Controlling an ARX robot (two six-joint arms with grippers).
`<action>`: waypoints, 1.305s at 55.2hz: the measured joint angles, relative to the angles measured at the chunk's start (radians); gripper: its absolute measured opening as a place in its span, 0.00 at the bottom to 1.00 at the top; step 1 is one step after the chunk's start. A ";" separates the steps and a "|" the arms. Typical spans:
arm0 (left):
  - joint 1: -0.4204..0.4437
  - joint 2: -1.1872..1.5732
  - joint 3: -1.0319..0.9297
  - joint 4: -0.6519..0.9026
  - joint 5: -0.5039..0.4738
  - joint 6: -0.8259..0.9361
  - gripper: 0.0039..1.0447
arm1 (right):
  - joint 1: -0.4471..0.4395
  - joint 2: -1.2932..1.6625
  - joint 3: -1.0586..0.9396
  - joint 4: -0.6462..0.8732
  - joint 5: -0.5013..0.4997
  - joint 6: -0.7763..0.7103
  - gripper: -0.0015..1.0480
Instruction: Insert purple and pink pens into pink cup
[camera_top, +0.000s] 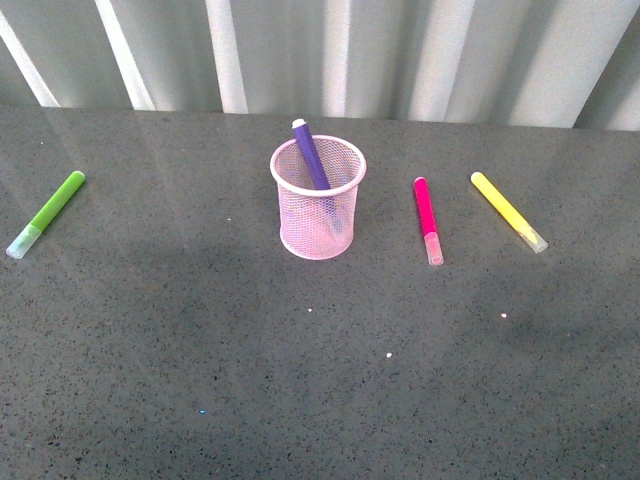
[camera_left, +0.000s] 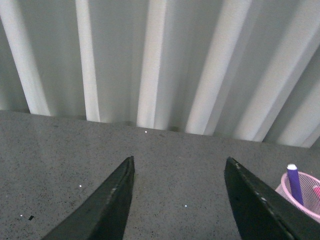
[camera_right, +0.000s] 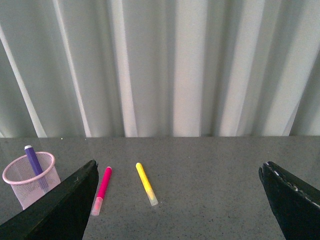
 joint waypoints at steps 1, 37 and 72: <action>-0.008 -0.017 -0.009 -0.006 -0.007 0.014 0.52 | 0.000 0.000 0.000 0.000 0.000 0.000 0.93; -0.217 -0.449 -0.164 -0.278 -0.222 0.071 0.03 | 0.000 0.000 0.000 0.000 0.000 0.000 0.93; -0.232 -0.854 -0.166 -0.652 -0.225 0.071 0.03 | 0.000 0.000 0.000 0.000 0.000 0.000 0.93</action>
